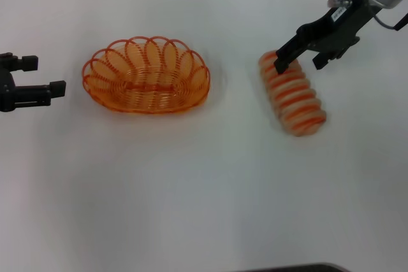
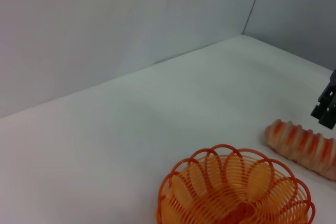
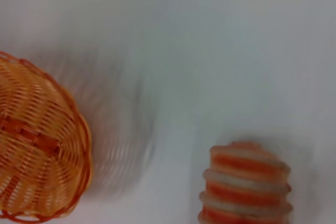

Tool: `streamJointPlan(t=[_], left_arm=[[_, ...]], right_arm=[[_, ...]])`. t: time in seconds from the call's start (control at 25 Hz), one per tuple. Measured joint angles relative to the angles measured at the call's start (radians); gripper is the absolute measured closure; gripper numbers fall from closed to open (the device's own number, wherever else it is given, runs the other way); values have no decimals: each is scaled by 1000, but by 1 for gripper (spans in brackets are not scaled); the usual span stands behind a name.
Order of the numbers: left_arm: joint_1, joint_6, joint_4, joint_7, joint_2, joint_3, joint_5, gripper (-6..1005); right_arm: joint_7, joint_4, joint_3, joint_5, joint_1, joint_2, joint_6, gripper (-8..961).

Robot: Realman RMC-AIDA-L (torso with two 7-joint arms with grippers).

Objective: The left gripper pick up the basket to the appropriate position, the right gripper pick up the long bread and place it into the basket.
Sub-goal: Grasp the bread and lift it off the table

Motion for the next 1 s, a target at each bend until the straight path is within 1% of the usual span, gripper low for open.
streamJointPlan(t=[0.08, 0.24, 0.36, 0.6, 1.0], left_arm=[[0, -3, 1, 1, -5, -1, 0, 138], [0, -8, 3, 9, -13, 2, 0, 138], [-2, -10, 4, 15, -17, 1, 0, 138], [-7, -13, 2, 15, -17, -2, 0, 138], [-7, -25, -6, 15, -20, -4, -9, 138]], right_arm=[[7, 21, -18, 0, 10, 6, 6, 12], [36, 36, -86, -14, 25, 20, 19, 11], [49, 43, -108, -19, 29, 21, 20, 11], [55, 47, -112, -21, 32, 22, 17, 11], [62, 98, -143, -22, 37, 30, 66, 19]])
